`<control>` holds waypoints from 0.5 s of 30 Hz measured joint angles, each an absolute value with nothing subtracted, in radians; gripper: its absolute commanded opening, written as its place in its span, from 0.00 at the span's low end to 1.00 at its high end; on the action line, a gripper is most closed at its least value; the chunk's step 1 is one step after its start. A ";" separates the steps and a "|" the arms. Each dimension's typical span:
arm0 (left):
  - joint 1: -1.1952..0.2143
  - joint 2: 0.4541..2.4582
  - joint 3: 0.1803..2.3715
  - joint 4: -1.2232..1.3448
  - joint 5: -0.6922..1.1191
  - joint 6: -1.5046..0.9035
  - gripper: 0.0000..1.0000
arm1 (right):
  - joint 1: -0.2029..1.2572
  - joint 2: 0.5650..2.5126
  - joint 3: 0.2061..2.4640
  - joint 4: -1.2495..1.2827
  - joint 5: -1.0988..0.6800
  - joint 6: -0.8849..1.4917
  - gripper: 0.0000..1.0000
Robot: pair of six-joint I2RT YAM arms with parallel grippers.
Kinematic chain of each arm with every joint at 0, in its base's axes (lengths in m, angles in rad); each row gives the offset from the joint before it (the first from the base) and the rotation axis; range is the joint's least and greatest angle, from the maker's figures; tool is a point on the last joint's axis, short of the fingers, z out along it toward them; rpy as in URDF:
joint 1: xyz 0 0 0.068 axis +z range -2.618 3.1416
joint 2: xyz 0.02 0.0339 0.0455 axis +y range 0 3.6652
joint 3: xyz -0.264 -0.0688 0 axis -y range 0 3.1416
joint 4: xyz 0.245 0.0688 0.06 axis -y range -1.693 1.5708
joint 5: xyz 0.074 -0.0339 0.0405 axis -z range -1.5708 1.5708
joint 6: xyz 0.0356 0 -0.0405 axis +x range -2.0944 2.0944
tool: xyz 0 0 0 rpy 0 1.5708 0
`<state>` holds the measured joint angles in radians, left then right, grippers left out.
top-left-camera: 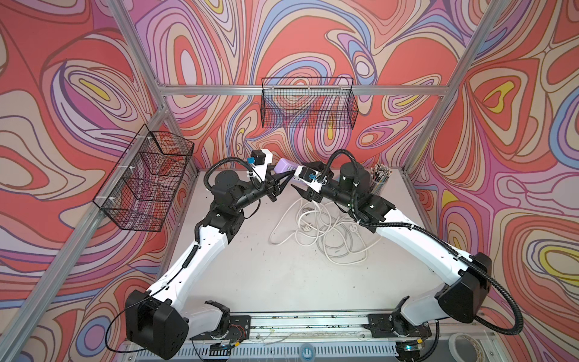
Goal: Unwrap the cord wrapped around the power strip
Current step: Place the power strip at the center of the board.
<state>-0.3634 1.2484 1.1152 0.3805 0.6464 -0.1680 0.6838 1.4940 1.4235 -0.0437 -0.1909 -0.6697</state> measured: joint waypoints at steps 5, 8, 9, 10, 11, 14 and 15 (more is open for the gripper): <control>-0.368 1.246 1.119 0.367 0.616 -0.181 0.00 | 0.690 1.505 1.423 -0.025 -0.170 -0.693 0.31; -0.368 1.245 1.123 0.356 0.590 -0.195 0.00 | 0.698 1.514 1.423 -0.015 -0.154 -0.703 0.13; -0.368 1.245 1.123 0.355 0.586 -0.196 0.00 | 0.698 1.515 1.423 -0.014 -0.150 -0.704 0.10; -0.368 1.245 1.123 0.355 0.580 -0.198 0.00 | 0.698 1.515 1.423 -0.013 -0.149 -0.704 0.09; -0.368 1.244 1.123 0.355 0.577 -0.200 0.00 | 0.699 1.515 1.423 -0.011 -0.147 -0.703 0.08; -0.371 1.243 1.123 0.355 0.569 -0.204 0.15 | 0.699 1.515 1.423 -0.009 -0.146 -0.700 0.06; -0.373 1.243 1.123 0.355 0.566 -0.204 0.25 | 0.699 1.515 1.423 -0.009 -0.146 -0.698 0.06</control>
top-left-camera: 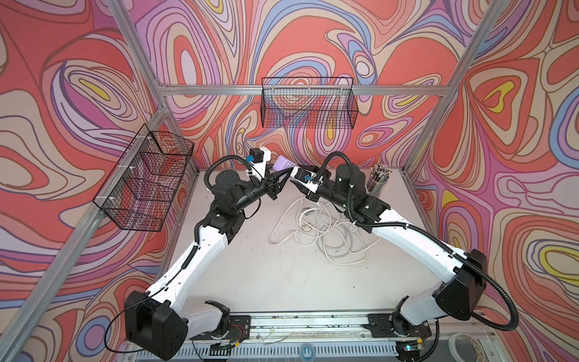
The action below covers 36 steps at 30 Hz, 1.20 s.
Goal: Unwrap the cord wrapped around the power strip
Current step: Place the power strip at the center of the board.
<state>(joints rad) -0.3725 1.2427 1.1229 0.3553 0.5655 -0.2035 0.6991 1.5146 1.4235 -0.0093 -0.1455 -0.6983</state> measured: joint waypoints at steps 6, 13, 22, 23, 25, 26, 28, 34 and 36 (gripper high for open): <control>-0.373 1.208 1.111 0.365 0.527 -0.165 1.00 | 0.694 1.514 1.423 -0.024 -0.151 -0.649 0.05; -0.373 1.117 1.076 0.387 0.409 -0.081 1.00 | 0.660 1.512 1.412 -0.054 -0.150 -0.549 0.03; -0.372 1.096 1.043 0.395 0.284 -0.012 1.00 | 0.479 1.416 1.289 -0.163 -0.109 -0.311 0.02; -0.371 1.095 1.040 0.395 0.276 -0.009 1.00 | 0.450 1.394 1.274 -0.181 -0.103 -0.280 0.02; -0.366 1.095 1.038 0.395 0.264 -0.004 1.00 | 0.380 1.351 1.240 -0.210 -0.098 -0.210 0.03; -0.364 1.095 1.038 0.396 0.260 -0.003 1.00 | 0.332 1.329 1.223 -0.227 -0.098 -0.170 0.02; -0.358 1.095 1.038 0.400 0.256 -0.003 1.00 | 0.243 1.303 1.198 -0.256 -0.094 -0.110 0.02; -0.349 1.095 1.038 0.401 0.249 -0.003 1.00 | 0.028 1.274 1.113 -0.327 -0.056 0.067 0.01; -0.345 1.095 1.038 0.402 0.246 -0.004 1.00 | -0.013 1.267 1.071 -0.336 -0.048 0.119 0.01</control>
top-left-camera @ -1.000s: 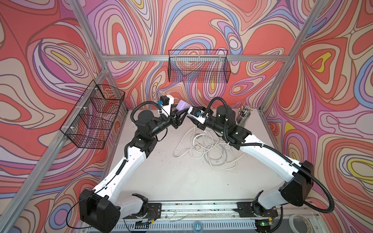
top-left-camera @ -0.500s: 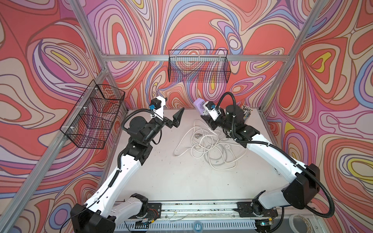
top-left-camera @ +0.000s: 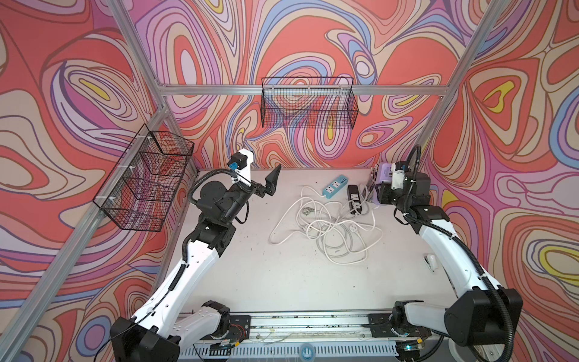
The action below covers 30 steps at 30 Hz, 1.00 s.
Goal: Unwrap the cord wrapped around the power strip
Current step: Place the power strip at the center of the board.
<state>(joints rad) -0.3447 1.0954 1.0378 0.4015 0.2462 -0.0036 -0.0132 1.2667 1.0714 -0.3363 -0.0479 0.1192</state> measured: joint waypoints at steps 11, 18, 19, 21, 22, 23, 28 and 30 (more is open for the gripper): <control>-0.328 1.094 1.025 0.420 0.242 -0.004 1.00 | -0.176 1.319 0.986 -0.345 -0.023 0.260 0.00; -0.325 1.093 1.025 0.424 0.242 -0.008 1.00 | -0.210 1.499 0.998 -0.333 -0.029 0.272 0.00; -0.324 1.093 1.024 0.424 0.242 -0.009 1.00 | -0.212 1.523 1.002 -0.333 -0.030 0.273 0.00; -0.320 1.093 1.024 0.424 0.242 -0.012 1.00 | -0.215 1.563 1.016 -0.340 -0.033 0.272 0.00; -0.318 1.093 1.024 0.425 0.242 -0.012 1.00 | -0.215 1.583 1.026 -0.342 -0.035 0.272 0.00; -0.315 1.093 1.024 0.428 0.242 -0.012 1.00 | -0.215 1.603 1.038 -0.346 -0.036 0.271 0.00; -0.310 1.093 1.020 0.439 0.242 -0.021 1.00 | -0.215 1.677 1.089 -0.363 -0.049 0.265 0.00; -0.307 1.093 1.020 0.439 0.242 -0.023 1.00 | -0.215 1.699 1.100 -0.368 -0.054 0.263 0.01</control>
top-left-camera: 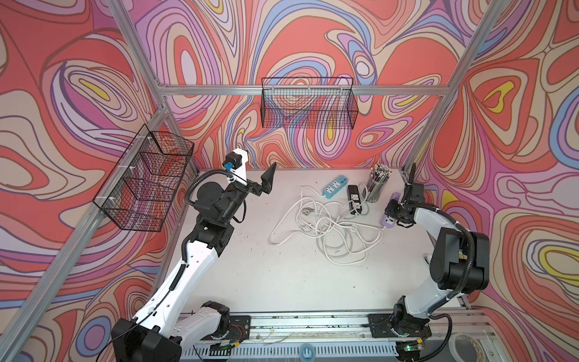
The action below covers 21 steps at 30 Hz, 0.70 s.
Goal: Unwrap the cord wrapped around the power strip
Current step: Place the power strip at the center of the board.
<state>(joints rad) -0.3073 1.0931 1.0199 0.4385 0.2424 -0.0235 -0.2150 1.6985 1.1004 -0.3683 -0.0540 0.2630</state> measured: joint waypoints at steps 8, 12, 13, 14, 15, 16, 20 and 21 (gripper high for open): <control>-0.306 1.093 1.019 0.439 0.243 -0.031 1.00 | -0.211 1.761 1.112 -0.393 -0.073 0.253 0.08; -0.301 1.093 1.019 0.444 0.245 -0.035 1.00 | -0.197 1.776 1.121 -0.399 -0.073 0.252 0.08; -0.300 1.093 1.019 0.446 0.245 -0.035 1.00 | -0.191 1.788 1.129 -0.399 -0.073 0.252 0.08; -0.300 1.093 1.019 0.447 0.245 -0.035 1.00 | -0.184 1.798 1.135 -0.398 -0.073 0.252 0.08; -0.299 1.093 1.019 0.449 0.245 -0.035 1.00 | -0.176 1.809 1.143 -0.398 -0.072 0.251 0.08; -0.299 1.093 1.018 0.450 0.245 -0.037 1.00 | -0.165 1.818 1.151 -0.398 -0.071 0.252 0.08; -0.299 1.093 1.018 0.454 0.246 -0.038 1.00 | -0.131 1.836 1.166 -0.397 -0.071 0.253 0.08; -0.299 1.093 1.018 0.454 0.246 -0.038 1.00 | -0.123 1.838 1.167 -0.397 -0.071 0.253 0.08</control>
<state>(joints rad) -0.2993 1.0927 1.0180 0.4538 0.2459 -0.0380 -0.1230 1.8378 1.1667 -0.3969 -0.0711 0.2527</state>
